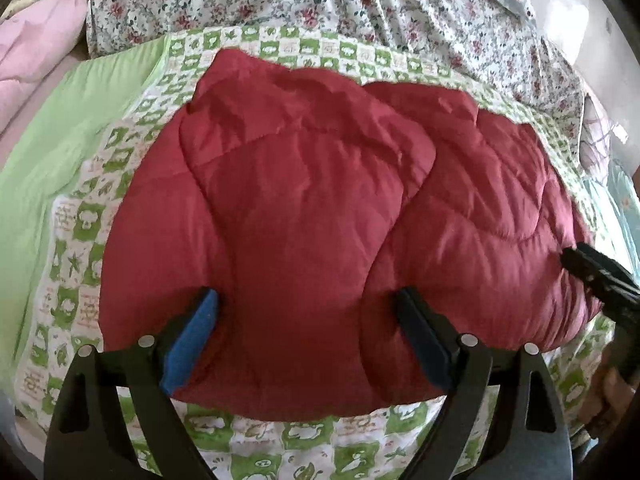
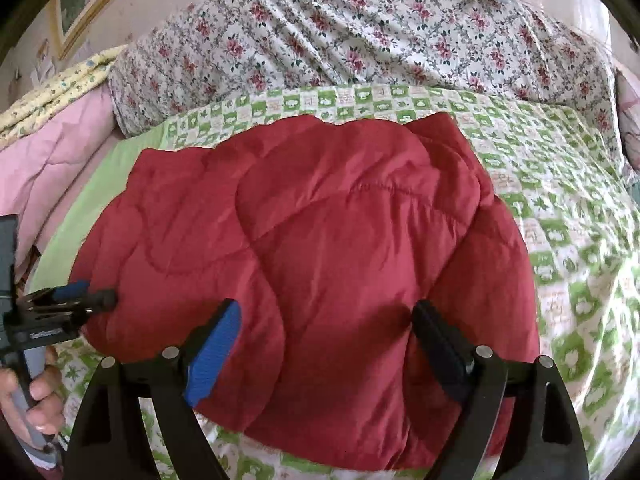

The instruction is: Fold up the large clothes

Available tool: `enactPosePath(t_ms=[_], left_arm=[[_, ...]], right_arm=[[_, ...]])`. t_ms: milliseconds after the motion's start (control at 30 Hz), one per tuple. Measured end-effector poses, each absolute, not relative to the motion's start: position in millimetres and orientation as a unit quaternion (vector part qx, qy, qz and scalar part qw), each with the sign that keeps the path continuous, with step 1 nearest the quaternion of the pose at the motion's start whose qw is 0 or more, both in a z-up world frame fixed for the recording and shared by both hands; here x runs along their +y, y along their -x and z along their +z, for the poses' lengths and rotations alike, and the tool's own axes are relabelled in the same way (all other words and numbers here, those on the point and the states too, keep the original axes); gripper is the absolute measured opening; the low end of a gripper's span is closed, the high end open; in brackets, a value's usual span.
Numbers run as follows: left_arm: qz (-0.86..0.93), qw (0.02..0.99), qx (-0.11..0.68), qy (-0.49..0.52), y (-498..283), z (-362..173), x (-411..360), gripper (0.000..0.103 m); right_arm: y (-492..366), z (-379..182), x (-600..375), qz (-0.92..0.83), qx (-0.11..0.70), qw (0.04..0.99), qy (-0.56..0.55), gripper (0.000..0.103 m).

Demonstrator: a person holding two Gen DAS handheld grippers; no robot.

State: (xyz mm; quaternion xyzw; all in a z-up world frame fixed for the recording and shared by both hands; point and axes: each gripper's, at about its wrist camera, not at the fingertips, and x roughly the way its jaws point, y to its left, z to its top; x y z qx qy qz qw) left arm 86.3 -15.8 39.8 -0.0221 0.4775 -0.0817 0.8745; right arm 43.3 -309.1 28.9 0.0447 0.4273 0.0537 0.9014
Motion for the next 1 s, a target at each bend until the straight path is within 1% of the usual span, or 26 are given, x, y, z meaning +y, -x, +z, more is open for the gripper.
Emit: enactPosePath(t_ms=[167, 567, 1000], left_arm=[[-0.085, 0.869, 0.487, 0.023, -108, 35, -18, 0.091], [-0.084, 0.865, 0.494, 0.009, -129, 28, -23, 0.093], [-0.084, 0.864, 0.495, 0.006, -133, 27, -24, 0.094]], right_arm=[[-62, 13, -314, 0.051, 0.444, 0.893, -0.046, 0.091], [-77, 7, -320, 0.055, 0.448, 0.891, -0.054, 0.096], [-75, 4, -322, 0.058, 0.445, 0.892, -0.057, 0.097]])
